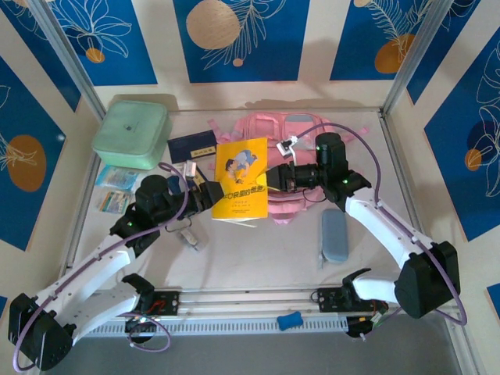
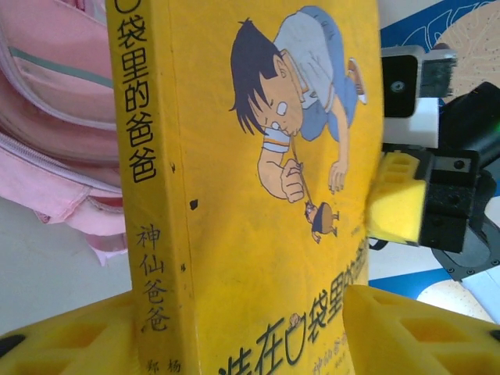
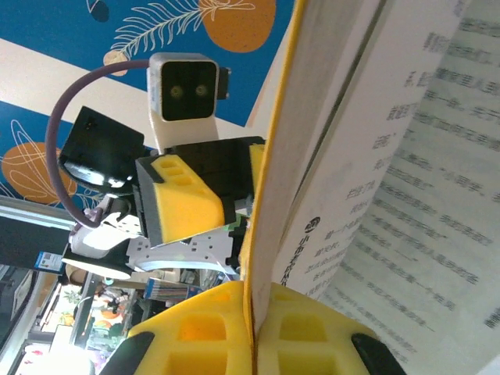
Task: Pack the student bag
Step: Pick up the book from the bottom-center of the table.
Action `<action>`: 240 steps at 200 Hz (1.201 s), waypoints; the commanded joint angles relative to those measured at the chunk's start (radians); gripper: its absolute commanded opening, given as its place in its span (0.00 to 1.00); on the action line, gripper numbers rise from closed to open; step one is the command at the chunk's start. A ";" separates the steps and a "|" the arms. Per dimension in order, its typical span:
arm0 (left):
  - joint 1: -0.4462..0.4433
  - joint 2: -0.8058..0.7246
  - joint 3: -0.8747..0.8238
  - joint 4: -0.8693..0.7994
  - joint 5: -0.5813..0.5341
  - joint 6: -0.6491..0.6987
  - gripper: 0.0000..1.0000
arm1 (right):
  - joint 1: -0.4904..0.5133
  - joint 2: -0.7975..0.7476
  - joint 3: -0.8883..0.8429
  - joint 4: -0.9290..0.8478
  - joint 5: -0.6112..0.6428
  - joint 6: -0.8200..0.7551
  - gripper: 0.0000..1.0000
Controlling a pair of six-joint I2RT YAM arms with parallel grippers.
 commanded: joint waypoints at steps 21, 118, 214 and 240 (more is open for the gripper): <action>-0.039 0.030 0.041 0.111 0.008 -0.015 0.44 | -0.010 0.023 -0.002 0.038 -0.031 -0.044 0.00; -0.039 0.056 0.078 0.095 -0.051 0.027 0.00 | -0.031 0.003 -0.017 -0.111 0.046 -0.128 0.30; -0.069 0.153 0.091 0.412 -0.086 -0.120 0.00 | -0.048 -0.020 -0.220 0.222 0.023 0.239 0.99; -0.082 0.172 0.100 0.411 -0.098 -0.113 0.00 | -0.001 -0.037 -0.233 0.370 0.024 0.333 0.99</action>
